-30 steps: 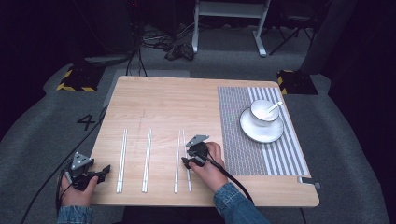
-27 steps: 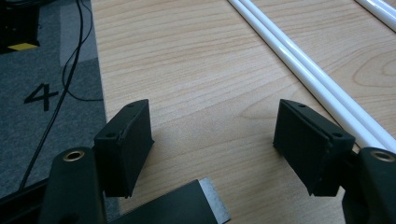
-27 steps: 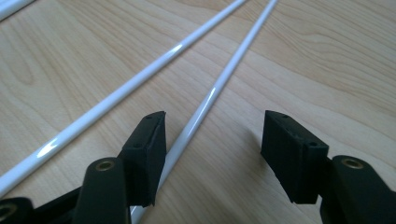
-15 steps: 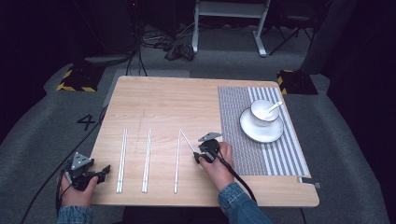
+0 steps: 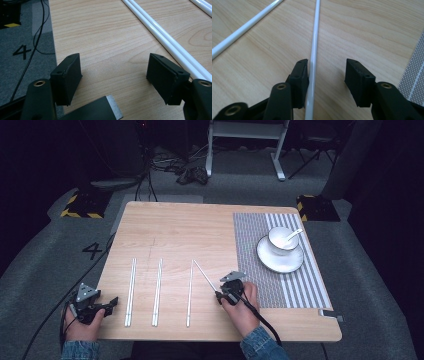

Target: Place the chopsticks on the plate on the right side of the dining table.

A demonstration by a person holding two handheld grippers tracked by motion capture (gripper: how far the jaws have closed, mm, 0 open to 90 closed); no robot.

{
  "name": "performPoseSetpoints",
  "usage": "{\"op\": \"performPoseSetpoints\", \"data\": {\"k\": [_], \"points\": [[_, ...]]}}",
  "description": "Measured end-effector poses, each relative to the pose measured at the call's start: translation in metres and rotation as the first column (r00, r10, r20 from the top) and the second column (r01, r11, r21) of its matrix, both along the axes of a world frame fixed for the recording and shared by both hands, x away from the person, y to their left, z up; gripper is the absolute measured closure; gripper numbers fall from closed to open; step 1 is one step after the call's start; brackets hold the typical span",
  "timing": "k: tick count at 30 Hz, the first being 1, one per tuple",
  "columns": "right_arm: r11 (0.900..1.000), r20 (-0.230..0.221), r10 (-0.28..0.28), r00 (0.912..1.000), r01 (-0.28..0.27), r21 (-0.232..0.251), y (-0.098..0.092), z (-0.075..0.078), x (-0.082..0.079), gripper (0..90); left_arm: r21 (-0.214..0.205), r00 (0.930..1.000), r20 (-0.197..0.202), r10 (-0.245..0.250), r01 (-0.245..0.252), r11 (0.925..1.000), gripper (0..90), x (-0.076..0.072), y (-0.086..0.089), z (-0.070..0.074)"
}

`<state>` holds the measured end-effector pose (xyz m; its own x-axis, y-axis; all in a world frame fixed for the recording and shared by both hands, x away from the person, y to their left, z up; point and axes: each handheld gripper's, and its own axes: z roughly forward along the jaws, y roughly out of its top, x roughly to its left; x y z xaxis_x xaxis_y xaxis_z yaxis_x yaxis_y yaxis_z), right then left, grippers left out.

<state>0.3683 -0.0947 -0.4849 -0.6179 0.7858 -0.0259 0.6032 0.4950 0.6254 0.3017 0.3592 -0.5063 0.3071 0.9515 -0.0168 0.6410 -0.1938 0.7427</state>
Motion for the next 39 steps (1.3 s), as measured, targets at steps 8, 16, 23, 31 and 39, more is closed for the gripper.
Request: {"op": "performPoseSetpoints", "data": {"k": [8, 16, 23, 31, 39], "points": [[0.9999, -0.013, -0.008, 0.9999, 0.008, -0.013, -0.007, 0.002, -0.009, 59.6, 0.0, 1.0, 0.0, 0.0, 0.0, 1.0, 27.7, 0.0, 0.0, 0.0], [0.9999, -0.036, -0.015, 0.9992, 0.015, 0.0, -0.007, 0.002, -0.011, 68.0, 0.001, 1.0, 0.001, 0.0, 0.0, 1.0, 27.7, 0.0, 0.0, 0.0], [0.9986, -0.033, -0.052, 0.9981, 0.052, 0.005, -0.009, 0.002, -0.008, 72.2, 0.001, 1.0, 0.001, 0.0, 0.0, 1.0, 27.7, 0.0, 0.0, 0.0], [0.9949, -0.024, -0.093, 0.9953, 0.094, 0.037, -0.015, 0.0, -0.005, 84.7, 0.001, 1.0, 0.001, 0.0, 0.0, 1.0, 27.7, 0.0, 0.0, 0.0], [0.9893, -0.034, -0.122, 0.992, 0.124, 0.076, -0.018, -0.001, -0.004, 85.3, 0.0, 1.0, 0.0, 0.0, 0.0, 1.0, 27.7, 0.0, 0.0, 0.0]]}}
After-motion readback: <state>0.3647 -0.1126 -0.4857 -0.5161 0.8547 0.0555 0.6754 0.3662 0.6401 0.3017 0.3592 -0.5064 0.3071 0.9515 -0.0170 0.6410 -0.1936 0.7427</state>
